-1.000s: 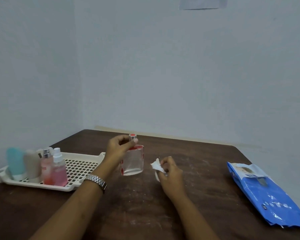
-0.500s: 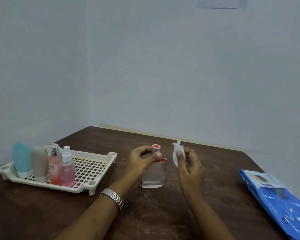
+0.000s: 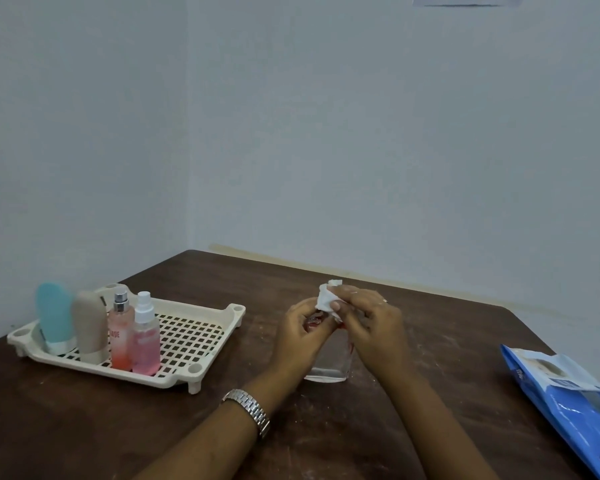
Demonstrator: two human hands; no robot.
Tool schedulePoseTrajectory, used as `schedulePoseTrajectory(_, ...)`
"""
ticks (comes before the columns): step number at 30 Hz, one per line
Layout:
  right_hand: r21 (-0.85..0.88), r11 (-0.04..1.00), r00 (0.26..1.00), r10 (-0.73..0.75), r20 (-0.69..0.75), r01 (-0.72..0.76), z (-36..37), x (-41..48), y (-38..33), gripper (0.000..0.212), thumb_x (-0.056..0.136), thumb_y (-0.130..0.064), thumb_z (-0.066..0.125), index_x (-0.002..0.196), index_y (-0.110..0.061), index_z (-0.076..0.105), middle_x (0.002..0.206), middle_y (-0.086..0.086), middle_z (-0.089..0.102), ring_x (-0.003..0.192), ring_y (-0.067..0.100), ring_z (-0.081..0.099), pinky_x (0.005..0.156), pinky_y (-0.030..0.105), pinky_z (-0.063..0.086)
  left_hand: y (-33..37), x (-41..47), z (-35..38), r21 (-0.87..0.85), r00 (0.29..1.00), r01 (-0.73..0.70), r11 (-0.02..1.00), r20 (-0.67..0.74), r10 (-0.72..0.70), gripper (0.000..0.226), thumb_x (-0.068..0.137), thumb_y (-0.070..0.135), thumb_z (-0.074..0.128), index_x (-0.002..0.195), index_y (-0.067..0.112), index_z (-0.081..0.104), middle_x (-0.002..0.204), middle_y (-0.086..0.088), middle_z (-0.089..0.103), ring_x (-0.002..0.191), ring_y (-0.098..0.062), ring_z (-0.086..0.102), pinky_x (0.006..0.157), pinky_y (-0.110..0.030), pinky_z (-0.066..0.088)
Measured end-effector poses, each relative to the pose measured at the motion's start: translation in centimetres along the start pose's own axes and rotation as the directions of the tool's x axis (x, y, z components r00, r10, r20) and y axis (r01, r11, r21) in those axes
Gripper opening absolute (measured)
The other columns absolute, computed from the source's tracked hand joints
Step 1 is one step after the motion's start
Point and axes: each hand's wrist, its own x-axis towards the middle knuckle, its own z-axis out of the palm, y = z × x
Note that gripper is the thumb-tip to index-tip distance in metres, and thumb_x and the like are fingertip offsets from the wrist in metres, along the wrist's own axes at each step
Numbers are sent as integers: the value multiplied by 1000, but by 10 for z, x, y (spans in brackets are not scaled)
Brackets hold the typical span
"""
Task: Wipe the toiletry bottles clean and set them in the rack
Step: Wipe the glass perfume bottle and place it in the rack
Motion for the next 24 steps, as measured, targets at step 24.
schedulePoseTrajectory(24,27,985,985,170,22,-171,3,0,-2,22,80,-19,72,101,-21,67,91,-9,68,83,-2,61,67,7,44,-3,-8,6,-118,997,32,992,77,-23,32,74,33,61,101,19,71,94,-12,72,89,-32,68,76,-42,55)
